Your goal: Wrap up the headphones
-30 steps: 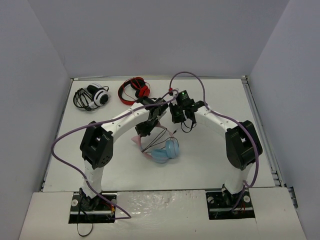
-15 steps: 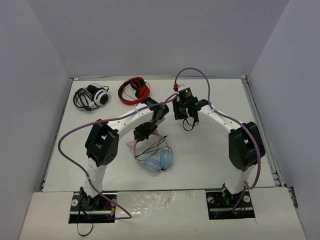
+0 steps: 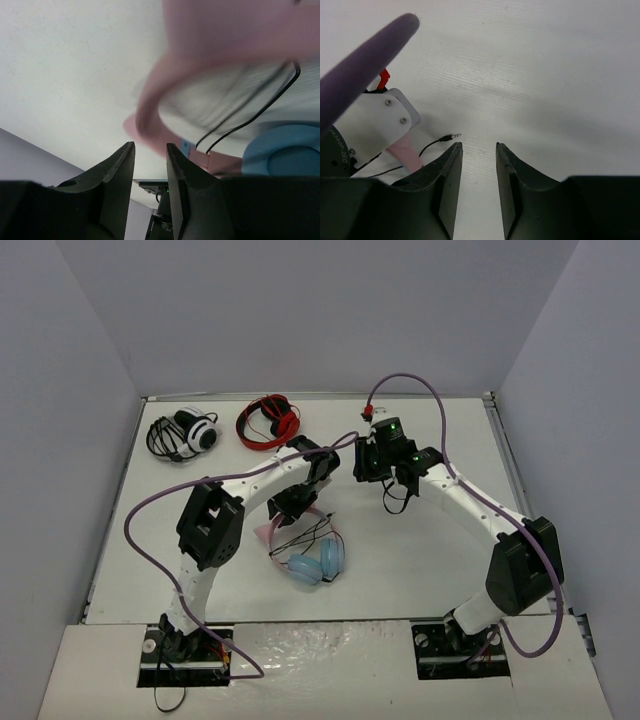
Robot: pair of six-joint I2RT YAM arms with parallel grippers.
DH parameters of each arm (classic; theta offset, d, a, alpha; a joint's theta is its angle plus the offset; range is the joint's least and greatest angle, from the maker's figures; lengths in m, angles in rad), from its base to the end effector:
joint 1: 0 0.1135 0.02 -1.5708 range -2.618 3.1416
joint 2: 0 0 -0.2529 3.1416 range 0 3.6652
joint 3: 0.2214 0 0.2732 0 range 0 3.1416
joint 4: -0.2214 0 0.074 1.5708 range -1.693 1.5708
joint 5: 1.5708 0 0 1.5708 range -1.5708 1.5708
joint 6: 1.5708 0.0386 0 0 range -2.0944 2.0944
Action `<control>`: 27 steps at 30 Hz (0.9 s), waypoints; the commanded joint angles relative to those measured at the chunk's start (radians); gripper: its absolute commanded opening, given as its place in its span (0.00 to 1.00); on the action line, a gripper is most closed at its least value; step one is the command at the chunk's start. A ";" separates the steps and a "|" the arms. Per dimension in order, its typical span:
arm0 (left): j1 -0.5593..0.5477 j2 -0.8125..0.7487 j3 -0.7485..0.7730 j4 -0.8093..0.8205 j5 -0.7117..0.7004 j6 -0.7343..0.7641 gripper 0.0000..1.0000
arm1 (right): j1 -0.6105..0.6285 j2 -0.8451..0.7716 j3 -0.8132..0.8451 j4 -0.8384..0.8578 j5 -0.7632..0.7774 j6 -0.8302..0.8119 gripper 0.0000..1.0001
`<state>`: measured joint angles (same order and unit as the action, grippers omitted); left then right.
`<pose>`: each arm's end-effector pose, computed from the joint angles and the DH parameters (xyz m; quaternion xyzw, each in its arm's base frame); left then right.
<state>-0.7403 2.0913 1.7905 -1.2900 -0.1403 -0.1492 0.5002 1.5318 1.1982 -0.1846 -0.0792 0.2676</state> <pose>0.3107 -0.2765 0.1990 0.2912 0.9540 0.0676 0.0211 0.3314 0.1846 0.2799 -0.1200 0.8559 0.2197 0.4526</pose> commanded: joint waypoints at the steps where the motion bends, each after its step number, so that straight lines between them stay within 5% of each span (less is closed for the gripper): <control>1: -0.004 -0.014 0.036 -0.034 0.004 -0.001 0.35 | 0.024 -0.082 -0.032 0.031 -0.015 0.026 0.31; 7: -0.004 -0.019 0.035 -0.031 0.002 -0.003 0.51 | 0.025 -0.096 -0.040 0.025 -0.019 0.025 0.31; 27: 0.070 -0.124 0.066 0.027 -0.021 -0.096 0.62 | 0.088 -0.177 -0.146 0.004 -0.061 0.053 0.31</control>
<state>-0.6882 2.0734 1.7999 -1.2582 -0.1364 -0.2164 0.5727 1.3830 1.0596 -0.2015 -0.1294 0.3066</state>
